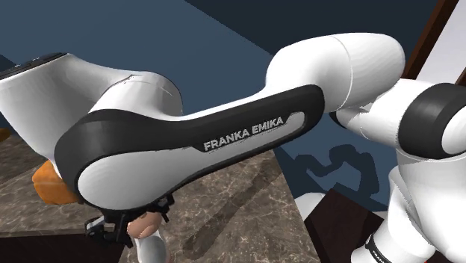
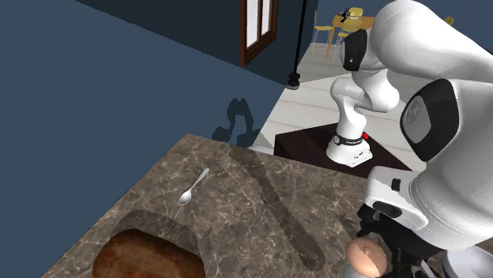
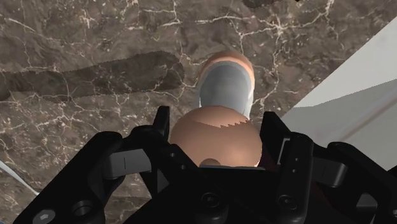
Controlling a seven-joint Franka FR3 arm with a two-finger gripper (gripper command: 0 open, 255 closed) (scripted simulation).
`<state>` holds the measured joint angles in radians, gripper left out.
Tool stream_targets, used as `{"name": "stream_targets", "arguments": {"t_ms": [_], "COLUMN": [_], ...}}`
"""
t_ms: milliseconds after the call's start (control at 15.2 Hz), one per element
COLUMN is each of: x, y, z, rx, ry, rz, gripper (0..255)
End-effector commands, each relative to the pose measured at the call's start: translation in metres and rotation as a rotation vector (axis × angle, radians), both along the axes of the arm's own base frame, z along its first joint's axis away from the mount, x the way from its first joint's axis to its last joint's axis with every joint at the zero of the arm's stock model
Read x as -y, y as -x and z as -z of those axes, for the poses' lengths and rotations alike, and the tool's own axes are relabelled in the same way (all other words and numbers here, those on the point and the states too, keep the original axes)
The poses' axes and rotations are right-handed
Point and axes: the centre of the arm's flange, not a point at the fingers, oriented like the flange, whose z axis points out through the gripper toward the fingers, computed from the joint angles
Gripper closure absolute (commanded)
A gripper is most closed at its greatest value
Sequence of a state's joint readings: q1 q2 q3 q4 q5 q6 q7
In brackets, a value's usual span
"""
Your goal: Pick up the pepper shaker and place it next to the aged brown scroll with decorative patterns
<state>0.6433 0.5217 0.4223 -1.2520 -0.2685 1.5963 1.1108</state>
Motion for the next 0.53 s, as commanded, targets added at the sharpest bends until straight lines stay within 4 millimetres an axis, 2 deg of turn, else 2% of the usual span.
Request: {"name": "stream_targets", "arguments": {"t_ms": [0,462], "x": [0.0,0.0], "y": [0.0,0.0], "z": [0.01,0.047], "rx": [0.0,0.0], "ry": [-0.001,-0.001], "rz": [0.0,0.0], "gripper": [255,255]}}
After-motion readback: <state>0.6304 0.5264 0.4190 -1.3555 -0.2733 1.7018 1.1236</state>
